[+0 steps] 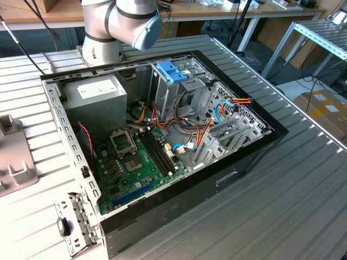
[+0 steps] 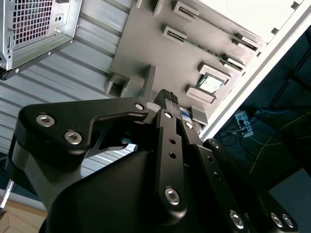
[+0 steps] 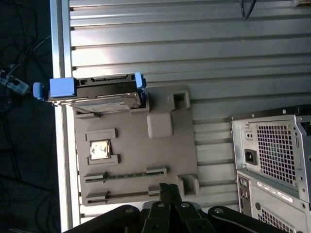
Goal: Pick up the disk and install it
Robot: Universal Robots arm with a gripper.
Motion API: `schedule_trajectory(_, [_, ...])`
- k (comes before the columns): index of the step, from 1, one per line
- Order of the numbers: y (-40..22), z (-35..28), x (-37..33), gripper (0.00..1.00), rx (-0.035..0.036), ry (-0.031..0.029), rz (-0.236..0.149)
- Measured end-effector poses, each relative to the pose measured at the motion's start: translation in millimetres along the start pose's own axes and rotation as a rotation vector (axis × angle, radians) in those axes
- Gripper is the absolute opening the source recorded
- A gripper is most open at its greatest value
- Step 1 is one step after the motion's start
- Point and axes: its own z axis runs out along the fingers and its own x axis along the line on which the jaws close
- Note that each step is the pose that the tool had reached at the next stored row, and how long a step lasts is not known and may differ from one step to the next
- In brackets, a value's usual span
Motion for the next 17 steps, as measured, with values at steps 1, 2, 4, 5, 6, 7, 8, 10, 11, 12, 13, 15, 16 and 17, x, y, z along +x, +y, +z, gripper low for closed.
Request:
schedule_trajectory(1, [0.3,0.1,1.0,0.11,0.0000,0.0000,0.000])
schedule_trajectory(2, [0.6,0.3,2.0,0.11,0.0000,0.0000,0.000])
schedule_trajectory(4, [1.1,0.5,4.2,0.11,0.0000,0.0001,0.000])
schedule_trajectory(5, [1.3,0.7,5.2,0.11,0.0000,0.0000,0.000])
schedule_trajectory(6, [1.7,0.8,6.3,0.11,0.0000,0.0000,0.000])
schedule_trajectory(7, [2.2,1.1,7.9,0.11,0.0000,0.0000,0.000])
schedule_trajectory(8, [2.7,1.4,9.4,0.11,0.0000,0.0000,0.000])
schedule_trajectory(10, [3.1,1.9,11.7,0.11,0.0000,0.0001,0.000])
schedule_trajectory(11, [3.4,2.3,12.8,0.11,0.0000,0.0000,0.000])
schedule_trajectory(12, [3.7,2.9,14.3,0.11,-0.0001,0.0000,0.000])
schedule_trajectory(13, [4.0,3.3,15.4,0.11,0.0000,0.0001,0.000])
schedule_trajectory(15, [4.6,4.5,17.9,0.11,0.0000,0.0000,0.000])
schedule_trajectory(16, [4.8,4.8,18.7,0.11,0.0000,0.0001,0.000])
schedule_trajectory(17, [5.1,5.2,19.8,0.11,0.0001,0.0002,0.000])
